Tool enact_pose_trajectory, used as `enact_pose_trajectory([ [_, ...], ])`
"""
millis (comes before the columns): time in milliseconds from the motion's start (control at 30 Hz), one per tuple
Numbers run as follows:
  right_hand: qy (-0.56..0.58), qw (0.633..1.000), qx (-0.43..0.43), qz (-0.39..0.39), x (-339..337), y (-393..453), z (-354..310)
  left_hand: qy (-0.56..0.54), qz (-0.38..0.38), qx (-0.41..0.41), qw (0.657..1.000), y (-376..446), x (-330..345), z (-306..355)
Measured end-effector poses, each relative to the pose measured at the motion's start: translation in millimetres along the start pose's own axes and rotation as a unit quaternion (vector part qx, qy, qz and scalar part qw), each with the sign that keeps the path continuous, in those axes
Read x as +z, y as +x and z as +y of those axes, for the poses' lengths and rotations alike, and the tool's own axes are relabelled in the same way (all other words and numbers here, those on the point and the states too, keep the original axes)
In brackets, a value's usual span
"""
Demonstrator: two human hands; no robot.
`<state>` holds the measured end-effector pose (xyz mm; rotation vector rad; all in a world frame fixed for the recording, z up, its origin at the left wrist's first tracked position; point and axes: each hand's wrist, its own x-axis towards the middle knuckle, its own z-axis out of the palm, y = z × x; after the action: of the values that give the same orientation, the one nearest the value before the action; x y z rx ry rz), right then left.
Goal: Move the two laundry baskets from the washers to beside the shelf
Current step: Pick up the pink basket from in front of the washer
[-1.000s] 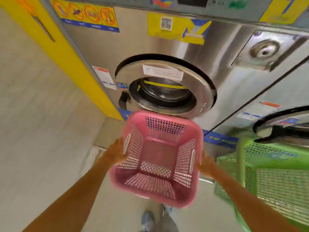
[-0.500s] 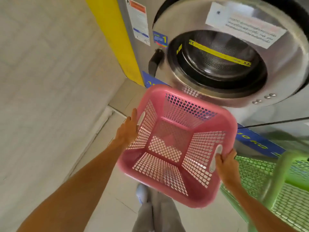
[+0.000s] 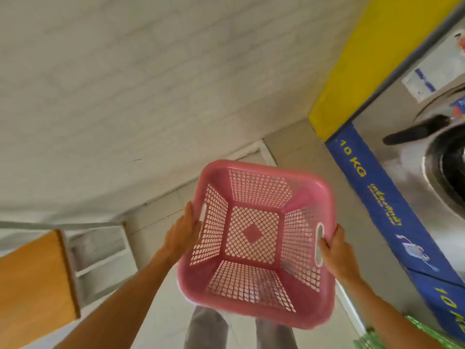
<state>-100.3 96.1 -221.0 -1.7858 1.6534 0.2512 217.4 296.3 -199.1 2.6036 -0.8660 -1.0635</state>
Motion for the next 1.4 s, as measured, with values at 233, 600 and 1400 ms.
enact_pose_trajectory([
  [233,-0.089,0.987,-0.089,-0.096,111.8,-15.2,-136.8,-0.083,0.036,-0.142,0.986,-29.1,-30.6,-195.4],
  [600,-0.145,0.958,-0.181,-0.171,305.6,-41.9,-278.9,-0.218,0.085,-0.235,0.943,-41.6,-49.6,-422.5],
  [1400,-0.175,0.956,-0.157,-0.174,399.3,-47.7,-339.5,-0.22,0.086,-0.243,0.941,2.5,-22.6,-536.4],
])
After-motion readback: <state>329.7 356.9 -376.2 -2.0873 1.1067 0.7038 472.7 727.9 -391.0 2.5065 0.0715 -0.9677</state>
